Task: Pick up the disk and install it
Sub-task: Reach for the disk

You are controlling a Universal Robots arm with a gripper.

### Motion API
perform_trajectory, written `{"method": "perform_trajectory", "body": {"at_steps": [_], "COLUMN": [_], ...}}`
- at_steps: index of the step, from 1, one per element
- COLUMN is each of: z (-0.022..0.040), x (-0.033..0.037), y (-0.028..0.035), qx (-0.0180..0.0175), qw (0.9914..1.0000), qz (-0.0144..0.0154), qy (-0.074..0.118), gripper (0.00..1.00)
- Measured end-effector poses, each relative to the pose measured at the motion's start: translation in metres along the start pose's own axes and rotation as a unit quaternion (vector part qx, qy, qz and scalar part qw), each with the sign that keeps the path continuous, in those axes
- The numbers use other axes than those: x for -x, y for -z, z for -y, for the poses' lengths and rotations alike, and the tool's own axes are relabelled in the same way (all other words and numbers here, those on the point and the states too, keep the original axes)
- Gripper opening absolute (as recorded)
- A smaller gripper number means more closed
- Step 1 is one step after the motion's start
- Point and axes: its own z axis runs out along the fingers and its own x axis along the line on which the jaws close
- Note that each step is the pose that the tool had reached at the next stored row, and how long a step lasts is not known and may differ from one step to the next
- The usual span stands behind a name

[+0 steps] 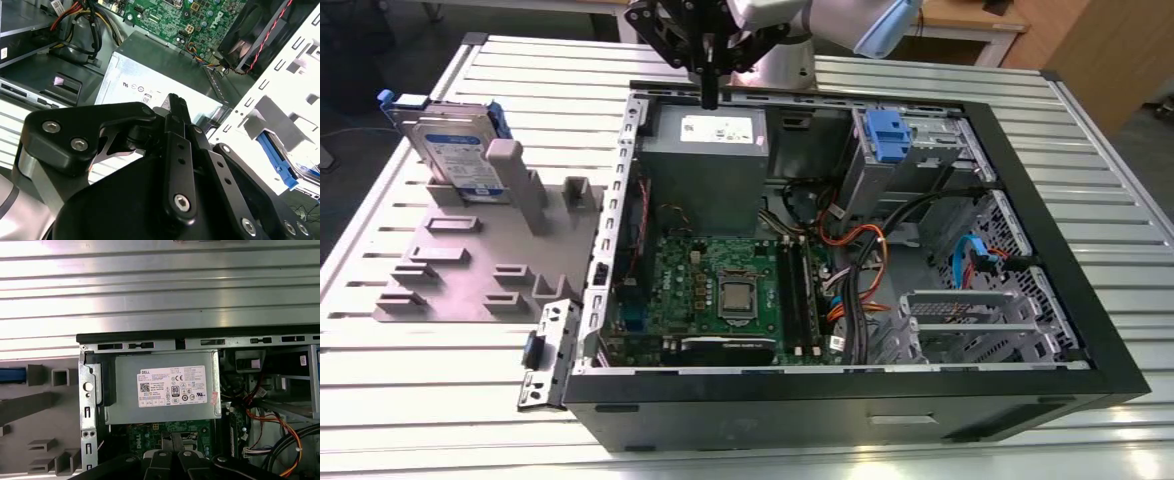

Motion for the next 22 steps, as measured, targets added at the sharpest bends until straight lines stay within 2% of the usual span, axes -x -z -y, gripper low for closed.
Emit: {"method": "perform_trajectory", "body": {"at_steps": [12, 14, 22], "z": [0.0003, 0.0008, 0.0010], "x": [-0.0031, -0.0107, -0.0130], "y": [0.0001, 0.0002, 0.0001], "qx": [0.0000, 0.0000, 0.0000], "qw": [1.00000, 1.00000, 1.00000], "qz": [0.0000, 0.0000, 0.0000], "qy": [0.000, 0.000, 0.000], "gripper": [0.11, 0.11, 0.11]}}
